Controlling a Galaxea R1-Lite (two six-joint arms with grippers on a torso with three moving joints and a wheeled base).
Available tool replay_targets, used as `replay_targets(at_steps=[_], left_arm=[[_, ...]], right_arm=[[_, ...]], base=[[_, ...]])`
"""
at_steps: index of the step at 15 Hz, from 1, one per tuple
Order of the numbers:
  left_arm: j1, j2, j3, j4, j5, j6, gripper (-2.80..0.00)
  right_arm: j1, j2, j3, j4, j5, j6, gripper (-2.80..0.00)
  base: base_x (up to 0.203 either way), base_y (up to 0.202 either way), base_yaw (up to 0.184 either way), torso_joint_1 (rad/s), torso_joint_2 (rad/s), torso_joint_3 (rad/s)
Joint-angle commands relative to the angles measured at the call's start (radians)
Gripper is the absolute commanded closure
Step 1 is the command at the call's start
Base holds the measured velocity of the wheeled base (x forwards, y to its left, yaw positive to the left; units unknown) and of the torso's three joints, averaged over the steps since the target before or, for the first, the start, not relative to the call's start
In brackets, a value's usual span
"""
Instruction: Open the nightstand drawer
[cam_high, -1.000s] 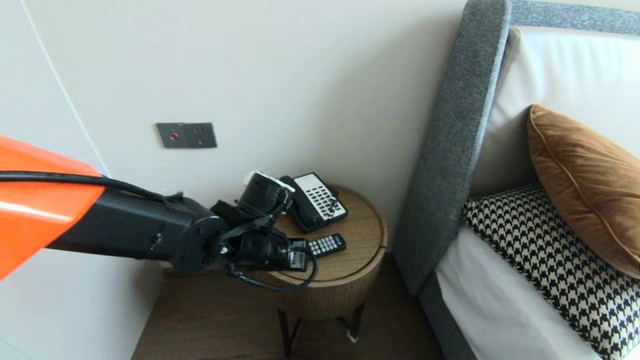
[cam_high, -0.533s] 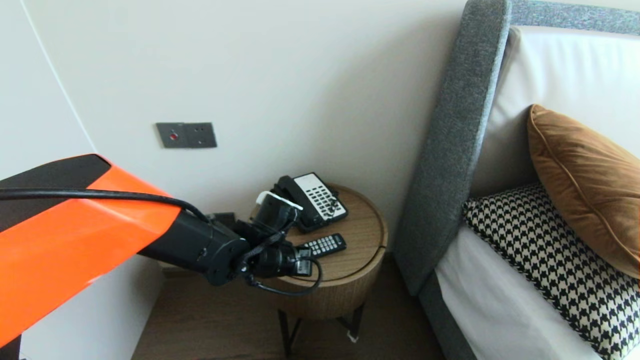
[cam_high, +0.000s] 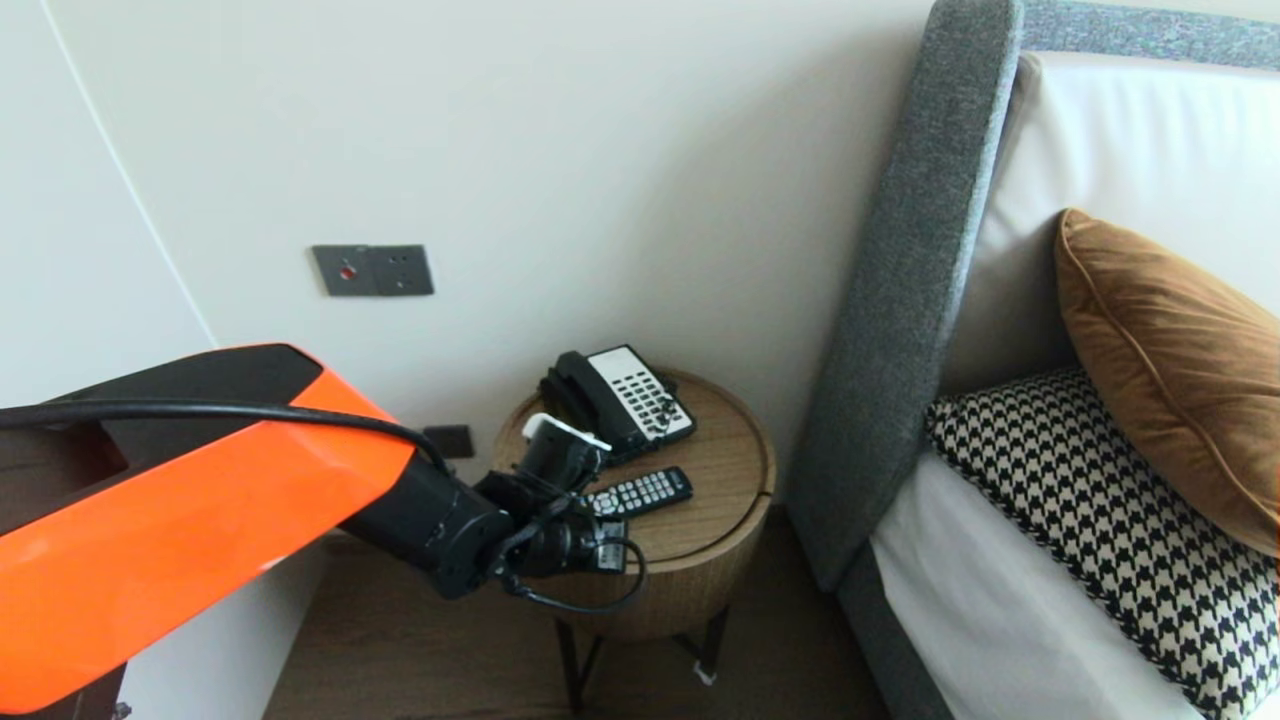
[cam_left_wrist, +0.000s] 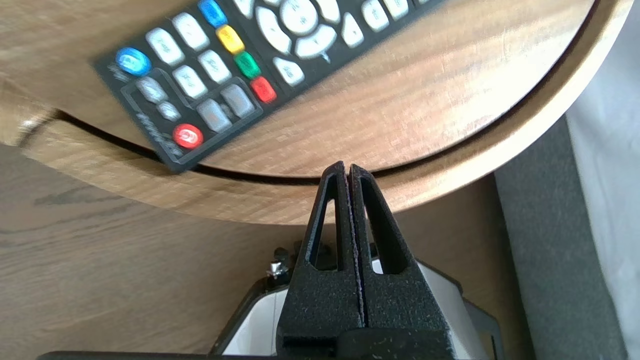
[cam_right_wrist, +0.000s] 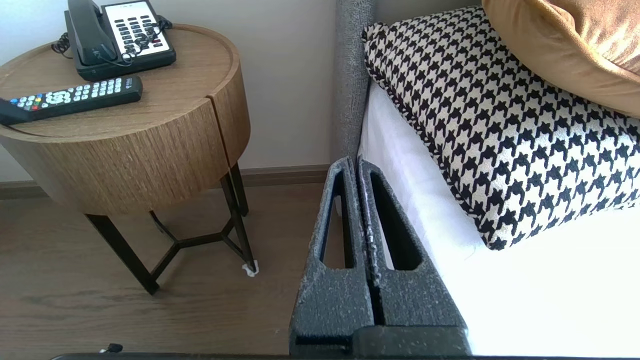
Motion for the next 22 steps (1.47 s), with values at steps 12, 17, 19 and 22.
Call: replay_targets(at_steps=[12,17,19,22], left_arm=[[-0.033,0.027,0.026,-0.003,0.000,-0.007,0.00],[-0.050,0.028,0.080,-0.045,0.000,-0.002,0.00],[-0.064,0.021,0.101,-0.070,0.001,-0.002,0.00],[-0.088,0.010,0.135,-0.086,0.003,-0.002,0.00]], right_arm=[[0.000,0.000,0.000,0.001,0.000,-0.001,0.00],[0.000,0.000,0.000,0.001,0.000,-0.001,0.00],[0.000,0.000,0.000,0.000,0.000,-0.001,0.00],[0.000,0.000,0.000,0.000,0.000,-0.001,0.00]], base=[[0.000,0.000,0.000,0.000,0.00,0.000],[0.000,0.000,0.000,0.000,0.00,0.000],[0.000,0.000,0.000,0.000,0.00,0.000],[0.000,0.000,0.000,0.000,0.00,0.000]])
